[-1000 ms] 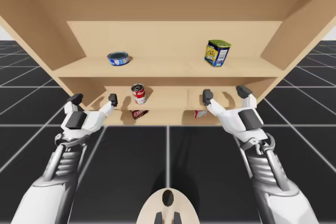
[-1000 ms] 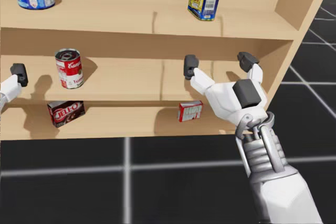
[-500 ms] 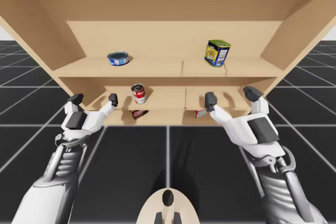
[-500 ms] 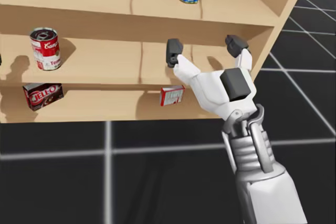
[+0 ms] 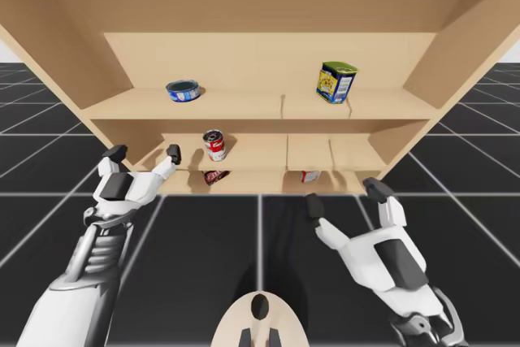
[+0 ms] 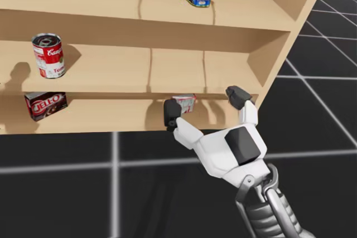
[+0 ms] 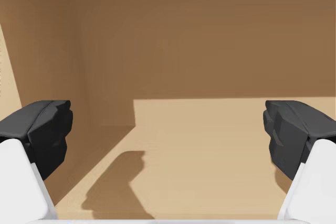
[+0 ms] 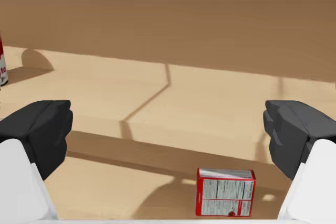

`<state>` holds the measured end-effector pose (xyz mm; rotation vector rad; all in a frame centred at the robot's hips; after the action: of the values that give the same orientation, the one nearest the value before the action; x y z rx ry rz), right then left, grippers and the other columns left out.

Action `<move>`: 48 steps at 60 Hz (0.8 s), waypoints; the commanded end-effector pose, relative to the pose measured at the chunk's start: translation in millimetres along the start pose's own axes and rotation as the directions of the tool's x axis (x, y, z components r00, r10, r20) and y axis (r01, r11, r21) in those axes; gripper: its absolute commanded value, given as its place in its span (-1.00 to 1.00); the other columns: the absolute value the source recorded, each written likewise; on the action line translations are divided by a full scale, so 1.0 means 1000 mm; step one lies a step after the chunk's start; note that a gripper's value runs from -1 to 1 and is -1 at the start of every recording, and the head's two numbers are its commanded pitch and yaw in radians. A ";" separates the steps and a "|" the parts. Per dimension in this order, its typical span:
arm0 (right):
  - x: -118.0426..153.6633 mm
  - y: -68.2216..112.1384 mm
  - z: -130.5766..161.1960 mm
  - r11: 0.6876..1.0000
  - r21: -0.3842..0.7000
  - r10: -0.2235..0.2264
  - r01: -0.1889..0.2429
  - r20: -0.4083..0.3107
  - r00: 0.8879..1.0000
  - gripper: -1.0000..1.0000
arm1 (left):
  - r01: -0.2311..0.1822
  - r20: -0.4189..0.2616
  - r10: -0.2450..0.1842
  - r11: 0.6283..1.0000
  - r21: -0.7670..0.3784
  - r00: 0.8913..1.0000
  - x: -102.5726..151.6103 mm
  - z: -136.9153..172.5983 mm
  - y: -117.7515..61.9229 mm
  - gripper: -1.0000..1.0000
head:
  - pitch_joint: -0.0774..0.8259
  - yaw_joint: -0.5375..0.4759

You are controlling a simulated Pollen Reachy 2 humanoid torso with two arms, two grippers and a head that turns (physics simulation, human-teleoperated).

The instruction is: Retrieve the gelatin box from the shelves.

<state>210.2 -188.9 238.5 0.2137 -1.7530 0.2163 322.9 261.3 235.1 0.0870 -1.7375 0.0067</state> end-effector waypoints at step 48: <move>-0.123 -0.021 -0.108 0.995 -0.096 -0.059 0.034 -0.273 0.960 -1.00 | -0.016 -0.041 0.016 1.000 -0.021 0.999 -0.001 -0.001 0.000 -1.00 | 0.46 -0.40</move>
<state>319.9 -186.1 151.0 0.1512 -1.4973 0.1334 324.0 261.5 233.9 0.0582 -1.6984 0.0019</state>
